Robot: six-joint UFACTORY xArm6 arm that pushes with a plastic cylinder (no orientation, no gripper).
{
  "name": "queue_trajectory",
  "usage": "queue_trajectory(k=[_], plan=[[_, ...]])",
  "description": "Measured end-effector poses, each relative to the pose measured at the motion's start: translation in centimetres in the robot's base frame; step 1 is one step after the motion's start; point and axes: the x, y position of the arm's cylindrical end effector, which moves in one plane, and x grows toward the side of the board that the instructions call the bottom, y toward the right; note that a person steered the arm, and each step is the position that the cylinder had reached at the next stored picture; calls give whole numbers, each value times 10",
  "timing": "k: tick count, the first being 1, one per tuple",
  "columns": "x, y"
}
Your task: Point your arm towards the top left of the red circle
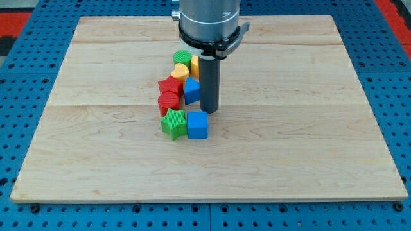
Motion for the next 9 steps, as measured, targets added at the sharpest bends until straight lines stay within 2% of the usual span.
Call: queue_trajectory(k=[1,3,5,6,7,8,9], plan=[[-28,60],[-95,83],[-91,83],[-49,90],[35,130],[151,150],[168,125]])
